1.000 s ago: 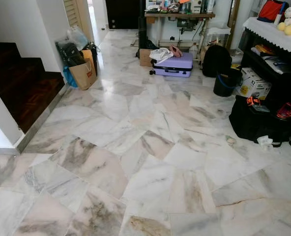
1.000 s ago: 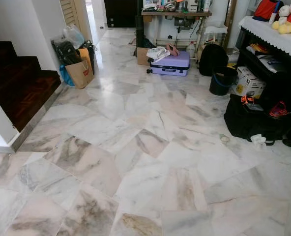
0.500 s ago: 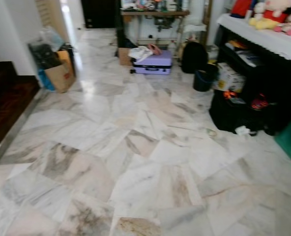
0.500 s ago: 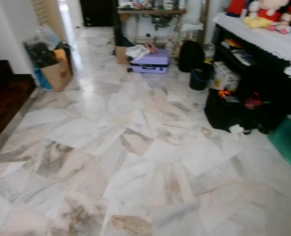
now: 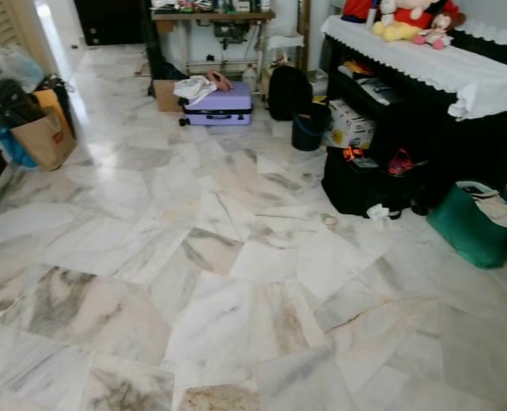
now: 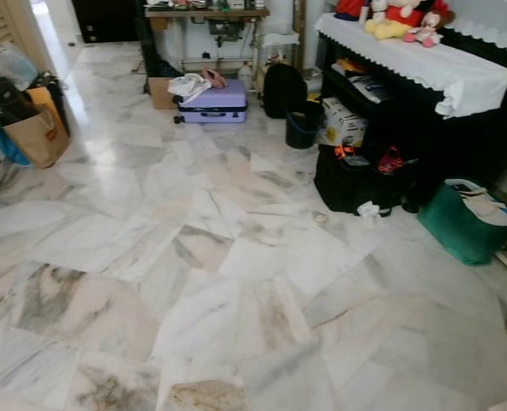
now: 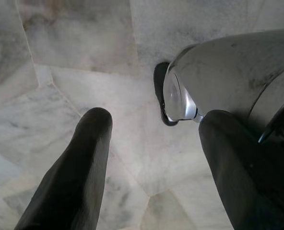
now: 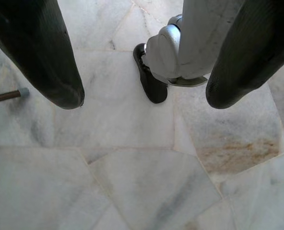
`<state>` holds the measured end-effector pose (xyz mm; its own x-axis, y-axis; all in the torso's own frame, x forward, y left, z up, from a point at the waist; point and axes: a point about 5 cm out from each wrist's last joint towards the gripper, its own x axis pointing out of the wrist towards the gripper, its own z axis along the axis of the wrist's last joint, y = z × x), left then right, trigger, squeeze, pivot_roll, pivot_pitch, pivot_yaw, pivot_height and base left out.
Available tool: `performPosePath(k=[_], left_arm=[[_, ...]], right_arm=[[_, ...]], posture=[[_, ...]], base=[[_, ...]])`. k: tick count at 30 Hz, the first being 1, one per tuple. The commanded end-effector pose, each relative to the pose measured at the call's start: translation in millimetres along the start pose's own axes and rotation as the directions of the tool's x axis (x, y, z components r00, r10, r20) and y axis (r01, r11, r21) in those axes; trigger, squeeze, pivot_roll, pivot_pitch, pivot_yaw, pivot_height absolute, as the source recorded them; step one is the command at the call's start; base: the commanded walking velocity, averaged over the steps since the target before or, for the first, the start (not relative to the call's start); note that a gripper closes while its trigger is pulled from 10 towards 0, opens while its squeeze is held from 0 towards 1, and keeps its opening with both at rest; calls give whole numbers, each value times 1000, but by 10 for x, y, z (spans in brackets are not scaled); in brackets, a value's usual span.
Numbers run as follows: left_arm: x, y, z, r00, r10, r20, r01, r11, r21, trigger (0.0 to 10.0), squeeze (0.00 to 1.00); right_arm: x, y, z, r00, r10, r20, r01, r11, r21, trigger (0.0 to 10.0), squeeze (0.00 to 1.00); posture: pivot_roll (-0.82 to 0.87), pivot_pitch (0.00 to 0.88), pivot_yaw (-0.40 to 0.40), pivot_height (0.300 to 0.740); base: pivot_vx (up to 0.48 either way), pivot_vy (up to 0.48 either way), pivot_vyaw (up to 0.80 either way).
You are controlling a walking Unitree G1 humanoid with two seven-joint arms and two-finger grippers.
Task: Hang hanger
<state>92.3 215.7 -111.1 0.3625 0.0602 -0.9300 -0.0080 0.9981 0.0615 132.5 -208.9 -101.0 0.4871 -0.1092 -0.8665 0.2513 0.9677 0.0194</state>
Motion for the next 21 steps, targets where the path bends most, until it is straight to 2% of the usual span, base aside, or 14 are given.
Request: performPosePath(k=[1,21], left_arm=[[-1,278,666,984,18,175,-12,999,-38,10000,0],[-2,283,648,986,14,165,-11,1000,-17,10000,0]], right_arm=[[60,41,735,978,172,115,-165,984,-70,10000,0],[58,36,730,978,182,104,-174,981,-81,10000,0]], posture=[[153,9,-5,740],[160,35,-9,740]], base=[[0,0,-763],[0,0,-763]])
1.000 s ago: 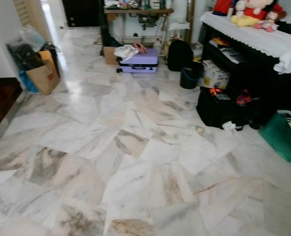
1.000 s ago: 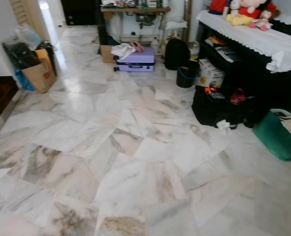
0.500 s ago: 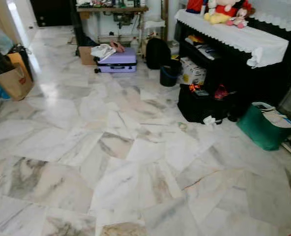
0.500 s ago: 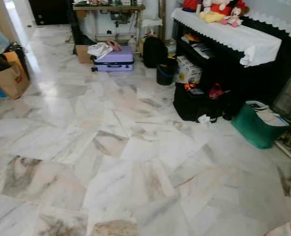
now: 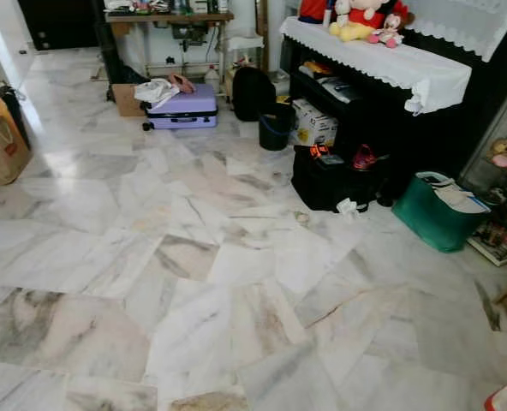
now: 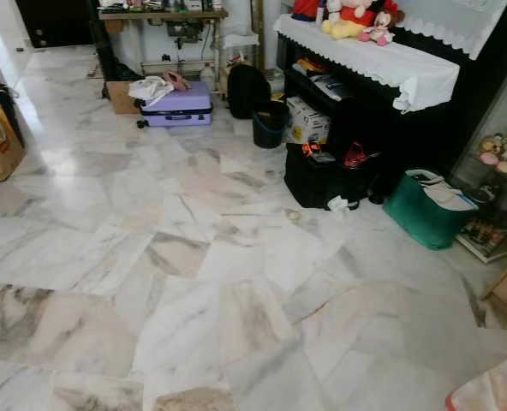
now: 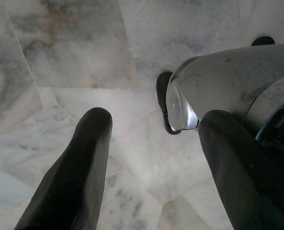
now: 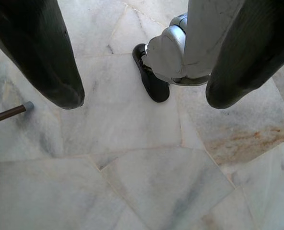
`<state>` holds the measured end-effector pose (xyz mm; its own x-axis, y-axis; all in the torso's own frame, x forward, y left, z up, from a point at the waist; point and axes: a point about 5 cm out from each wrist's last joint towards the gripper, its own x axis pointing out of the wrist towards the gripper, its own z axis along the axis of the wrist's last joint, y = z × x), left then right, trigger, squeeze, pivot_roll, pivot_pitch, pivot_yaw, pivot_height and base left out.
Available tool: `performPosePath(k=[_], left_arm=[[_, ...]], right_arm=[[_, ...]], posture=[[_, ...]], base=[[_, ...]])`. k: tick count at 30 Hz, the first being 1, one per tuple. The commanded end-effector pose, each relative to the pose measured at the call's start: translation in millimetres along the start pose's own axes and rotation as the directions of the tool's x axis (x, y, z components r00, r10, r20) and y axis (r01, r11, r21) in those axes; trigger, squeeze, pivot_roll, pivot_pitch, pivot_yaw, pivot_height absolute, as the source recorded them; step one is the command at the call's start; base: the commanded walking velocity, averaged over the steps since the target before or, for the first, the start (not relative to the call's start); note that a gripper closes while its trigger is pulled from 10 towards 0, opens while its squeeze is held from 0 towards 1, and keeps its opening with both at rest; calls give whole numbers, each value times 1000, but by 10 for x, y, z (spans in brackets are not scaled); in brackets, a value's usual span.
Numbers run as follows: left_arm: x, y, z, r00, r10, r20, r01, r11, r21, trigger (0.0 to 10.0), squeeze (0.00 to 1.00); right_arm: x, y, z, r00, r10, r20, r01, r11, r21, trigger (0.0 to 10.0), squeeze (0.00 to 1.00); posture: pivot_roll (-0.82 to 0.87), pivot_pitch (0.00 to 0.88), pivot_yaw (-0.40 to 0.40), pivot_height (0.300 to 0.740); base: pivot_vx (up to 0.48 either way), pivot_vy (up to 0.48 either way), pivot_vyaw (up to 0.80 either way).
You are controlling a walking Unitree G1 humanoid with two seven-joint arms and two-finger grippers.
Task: Hang hanger
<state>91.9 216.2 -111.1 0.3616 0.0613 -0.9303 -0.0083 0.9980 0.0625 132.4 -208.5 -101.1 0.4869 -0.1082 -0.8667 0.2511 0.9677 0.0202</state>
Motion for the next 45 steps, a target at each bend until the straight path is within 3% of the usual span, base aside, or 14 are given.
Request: performPosePath(k=[1,30,45], left_arm=[[-1,280,652,986,13,166,-10,1000,-17,10000,0],[-3,286,673,986,12,169,-11,1000,-5,10000,0],[-14,350,661,987,28,161,-29,1000,4,10000,0]], right_arm=[[58,33,732,978,182,105,-174,981,-81,10000,0],[60,55,745,976,191,105,-182,979,-88,10000,0],[69,161,694,975,195,107,-189,980,-62,10000,0]], posture=[[160,35,-9,740],[164,31,-8,740],[166,0,27,740]], base=[[0,0,-763],[0,0,-763],[0,0,-763]])
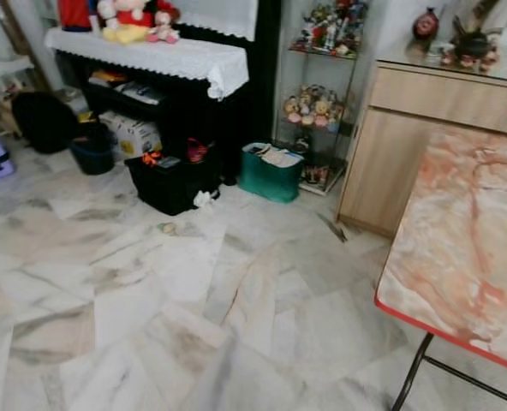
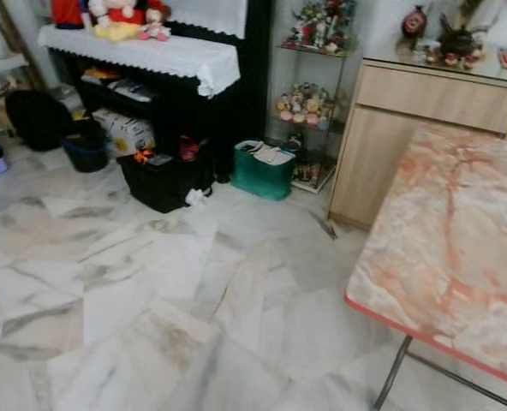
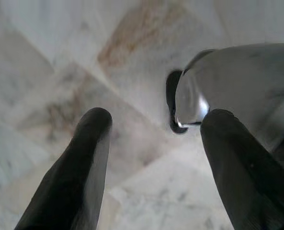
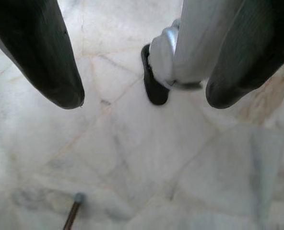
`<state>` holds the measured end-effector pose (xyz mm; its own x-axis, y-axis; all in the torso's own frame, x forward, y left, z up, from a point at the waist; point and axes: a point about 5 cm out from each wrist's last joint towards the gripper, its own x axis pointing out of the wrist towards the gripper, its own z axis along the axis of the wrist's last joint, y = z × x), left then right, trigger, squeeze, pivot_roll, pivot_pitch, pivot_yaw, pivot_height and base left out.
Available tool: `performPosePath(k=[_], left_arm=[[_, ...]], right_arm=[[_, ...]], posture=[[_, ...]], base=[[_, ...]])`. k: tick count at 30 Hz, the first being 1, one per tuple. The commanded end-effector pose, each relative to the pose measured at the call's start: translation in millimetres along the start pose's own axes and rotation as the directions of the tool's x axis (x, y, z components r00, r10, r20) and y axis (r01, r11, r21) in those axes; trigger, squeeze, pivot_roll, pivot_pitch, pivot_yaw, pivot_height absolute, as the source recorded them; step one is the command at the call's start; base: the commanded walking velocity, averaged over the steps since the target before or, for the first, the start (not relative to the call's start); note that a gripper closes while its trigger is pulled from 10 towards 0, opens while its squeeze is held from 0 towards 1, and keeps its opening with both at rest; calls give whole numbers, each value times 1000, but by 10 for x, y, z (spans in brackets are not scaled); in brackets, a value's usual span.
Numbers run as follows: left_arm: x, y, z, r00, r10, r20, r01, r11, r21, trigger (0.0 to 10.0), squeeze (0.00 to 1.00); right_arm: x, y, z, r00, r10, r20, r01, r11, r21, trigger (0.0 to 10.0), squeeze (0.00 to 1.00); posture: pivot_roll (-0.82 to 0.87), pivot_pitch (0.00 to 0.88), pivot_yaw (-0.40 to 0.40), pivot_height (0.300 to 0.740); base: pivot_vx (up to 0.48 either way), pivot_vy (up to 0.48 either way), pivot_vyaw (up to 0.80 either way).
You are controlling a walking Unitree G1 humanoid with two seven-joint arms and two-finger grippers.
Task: Hang hanger
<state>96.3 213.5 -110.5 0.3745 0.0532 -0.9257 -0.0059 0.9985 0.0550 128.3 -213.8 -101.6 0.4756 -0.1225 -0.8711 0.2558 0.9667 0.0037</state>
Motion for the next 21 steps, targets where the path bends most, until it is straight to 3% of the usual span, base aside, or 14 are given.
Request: performPosePath(k=[1,21], left_arm=[[-20,386,608,989,39,146,-40,999,5,10000,0],[-24,404,548,990,53,132,-54,999,6,10000,0]], right_arm=[[71,238,704,971,211,115,-206,977,-54,10000,0],[73,288,611,975,198,105,-194,980,-46,10000,0]], posture=[[166,0,32,740],[136,0,43,740]], base=[[0,0,-763],[0,0,-763]])
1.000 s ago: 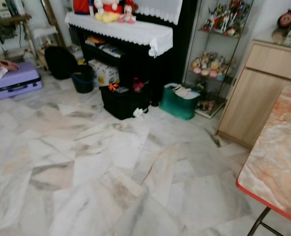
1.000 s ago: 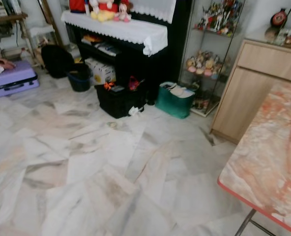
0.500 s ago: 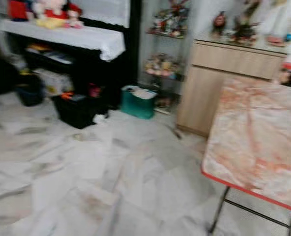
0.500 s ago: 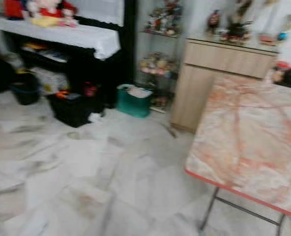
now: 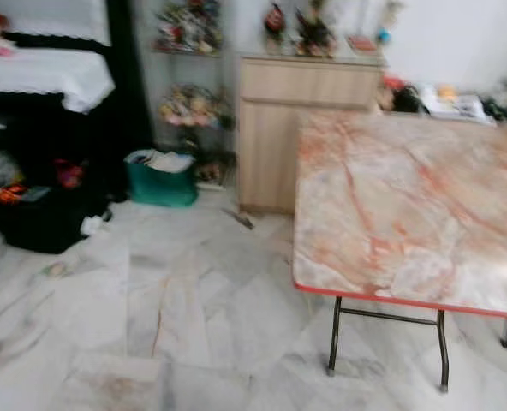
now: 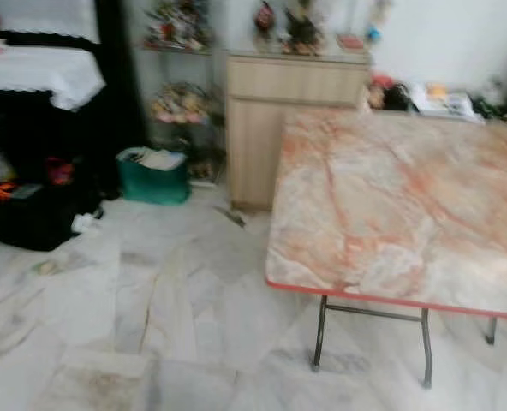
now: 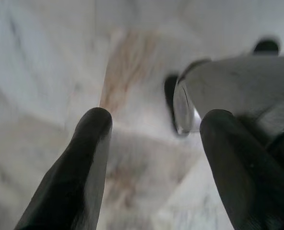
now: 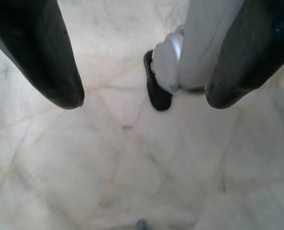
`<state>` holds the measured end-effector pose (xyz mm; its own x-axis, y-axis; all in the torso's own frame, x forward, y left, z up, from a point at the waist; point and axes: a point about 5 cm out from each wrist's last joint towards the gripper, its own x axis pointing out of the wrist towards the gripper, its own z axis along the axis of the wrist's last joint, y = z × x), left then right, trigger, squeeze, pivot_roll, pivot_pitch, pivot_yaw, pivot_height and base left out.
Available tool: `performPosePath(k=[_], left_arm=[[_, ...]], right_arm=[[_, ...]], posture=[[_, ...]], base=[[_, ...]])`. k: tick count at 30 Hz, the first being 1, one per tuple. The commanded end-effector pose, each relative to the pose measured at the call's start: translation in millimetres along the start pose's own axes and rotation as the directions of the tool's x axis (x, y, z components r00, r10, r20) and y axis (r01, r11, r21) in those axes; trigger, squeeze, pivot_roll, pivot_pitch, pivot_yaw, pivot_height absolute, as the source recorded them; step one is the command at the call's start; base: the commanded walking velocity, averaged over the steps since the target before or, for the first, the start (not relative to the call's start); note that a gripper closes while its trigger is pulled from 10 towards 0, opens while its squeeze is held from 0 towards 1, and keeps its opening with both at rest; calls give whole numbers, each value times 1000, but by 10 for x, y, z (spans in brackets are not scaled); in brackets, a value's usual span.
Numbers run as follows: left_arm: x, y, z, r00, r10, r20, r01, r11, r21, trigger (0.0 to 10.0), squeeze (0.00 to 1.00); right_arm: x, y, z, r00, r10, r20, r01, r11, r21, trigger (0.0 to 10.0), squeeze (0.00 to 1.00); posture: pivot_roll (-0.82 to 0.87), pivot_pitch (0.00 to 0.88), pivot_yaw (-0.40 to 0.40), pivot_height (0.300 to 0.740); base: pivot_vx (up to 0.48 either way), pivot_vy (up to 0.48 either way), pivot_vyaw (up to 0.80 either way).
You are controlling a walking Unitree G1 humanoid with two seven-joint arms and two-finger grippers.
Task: Hang hanger
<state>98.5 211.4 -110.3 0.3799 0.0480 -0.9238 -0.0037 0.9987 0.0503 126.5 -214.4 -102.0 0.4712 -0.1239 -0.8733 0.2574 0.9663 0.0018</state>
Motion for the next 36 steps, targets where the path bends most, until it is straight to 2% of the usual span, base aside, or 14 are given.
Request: performPosePath(k=[1,15,18,22,24,27,32,34,36], left_arm=[[-27,419,523,991,57,125,-58,998,5,10000,0],[-2,286,412,994,46,100,-43,999,-26,10000,0],[-2,281,403,993,57,107,-51,997,-66,10000,0],[-6,305,410,992,65,110,-57,996,-73,10000,0],[-9,328,427,992,67,107,-62,997,-52,10000,0],[-11,348,458,991,72,115,-65,996,-61,10000,0],[-13,362,489,990,76,121,-68,995,-66,10000,0],[-14,376,495,990,83,114,-77,995,-56,10000,0],[-16,389,499,990,87,113,-81,995,-61,10000,0]], right_arm=[[73,295,627,973,202,109,-197,979,-52,10000,0],[63,171,549,978,193,84,-185,979,-87,10000,0],[62,173,545,976,205,75,-196,974,-116,10000,0],[65,194,541,979,183,92,-177,982,-73,10000,0],[66,224,555,978,171,118,-169,985,-26,10000,0],[68,243,602,979,147,144,-140,989,-56,10000,0],[69,266,634,978,131,165,-126,991,-41,10000,0],[70,278,659,977,132,167,-115,988,-103,10000,0],[72,299,650,978,137,157,-124,988,-88,10000,0]], posture=[[134,0,41,740],[149,0,-10,740],[155,0,-20,740],[145,0,-3,740],[145,0,4,740],[153,0,16,740],[160,0,16,740],[166,0,17,740],[173,0,21,740]], base=[[0,0,-769],[0,0,-763],[0,0,-706],[0,0,0],[0,0,0],[0,0,0],[0,0,0],[0,0,0],[0,0,0]])
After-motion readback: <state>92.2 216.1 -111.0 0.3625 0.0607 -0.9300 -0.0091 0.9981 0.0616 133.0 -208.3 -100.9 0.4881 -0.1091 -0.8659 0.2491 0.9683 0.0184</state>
